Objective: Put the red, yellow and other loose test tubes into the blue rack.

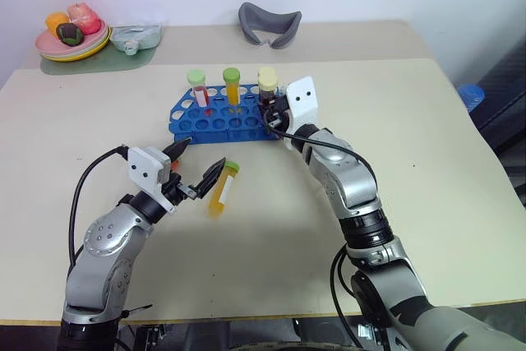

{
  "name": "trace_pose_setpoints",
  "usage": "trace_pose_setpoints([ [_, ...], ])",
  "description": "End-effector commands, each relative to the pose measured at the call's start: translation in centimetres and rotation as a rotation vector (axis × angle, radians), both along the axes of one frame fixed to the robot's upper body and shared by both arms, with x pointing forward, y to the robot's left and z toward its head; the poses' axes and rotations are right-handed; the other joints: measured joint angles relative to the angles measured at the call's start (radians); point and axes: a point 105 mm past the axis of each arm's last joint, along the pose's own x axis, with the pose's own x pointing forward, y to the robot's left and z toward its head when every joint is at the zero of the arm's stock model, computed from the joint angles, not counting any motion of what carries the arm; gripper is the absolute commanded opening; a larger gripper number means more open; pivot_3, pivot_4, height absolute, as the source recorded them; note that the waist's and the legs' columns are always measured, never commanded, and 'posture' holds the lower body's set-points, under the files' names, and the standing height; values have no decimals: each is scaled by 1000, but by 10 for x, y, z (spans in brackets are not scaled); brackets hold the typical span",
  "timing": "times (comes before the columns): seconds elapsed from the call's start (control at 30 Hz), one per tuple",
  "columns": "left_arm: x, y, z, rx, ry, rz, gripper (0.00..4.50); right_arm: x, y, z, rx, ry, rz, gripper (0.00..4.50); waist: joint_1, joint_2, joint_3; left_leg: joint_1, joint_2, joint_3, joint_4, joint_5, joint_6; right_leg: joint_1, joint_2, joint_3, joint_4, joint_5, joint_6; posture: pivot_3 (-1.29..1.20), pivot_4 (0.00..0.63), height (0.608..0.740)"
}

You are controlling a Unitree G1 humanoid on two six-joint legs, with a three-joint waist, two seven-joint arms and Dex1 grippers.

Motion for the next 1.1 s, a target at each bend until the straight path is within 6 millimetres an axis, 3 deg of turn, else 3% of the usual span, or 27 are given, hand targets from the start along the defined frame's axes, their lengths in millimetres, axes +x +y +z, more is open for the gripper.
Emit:
trace_pose_setpoints([
  [0.03,-2,-2,6,3,-33,-8,4500,-4,6,15,28,-60,25,1429,0,0,0,0,0,0,0,0,0,0,0,0,0,0,0,0,150,740],
  [0.2,-3,-3,6,1,-31,-7,4500,-4,6,12,42,-39,37,1429,0,0,0,0,0,0,0,0,0,0,0,0,0,0,0,0,150,740],
  [0.3,-3,-3,6,0,-29,-5,4500,-5,4,10,60,-21,48,2435,0,0,0,0,0,0,0,0,0,0,0,0,0,0,0,0,150,740],
  [0.43,-2,-3,7,1,-25,-2,4500,-3,-1,19,67,-52,19,4421,0,0,0,0,0,0,0,0,0,0,0,0,0,0,0,0,150,740],
  [0.63,-2,-6,9,19,-2,-2,4500,-22,-19,55,71,-195,76,4472,1,0,0,0,0,0,0,0,0,0,0,0,0,0,0,0,150,740],
  [0.73,2,-9,13,89,30,0,4500,-37,-45,64,20,-232,116,4472,8,0,0,-1,0,-1,0,0,0,1,0,-1,-1,0,0,0,150,740],
  [0.83,9,-11,15,192,77,19,4500,-51,-66,60,-112,-231,162,4472,14,0,0,-1,0,-1,0,0,0,2,-1,-1,-3,0,0,0,150,740],
  [0.93,10,-26,20,286,145,-34,4500,-69,-84,48,-264,-184,250,4472,15,0,0,0,-1,-1,0,0,0,2,0,-1,-3,0,0,0,150,740],
  [1.1,8,-37,22,461,354,-84,4500,-107,-95,30,-429,-81,466,4472,11,-1,1,-1,-1,-2,0,0,1,2,0,-1,-3,0,0,0,150,740],
])
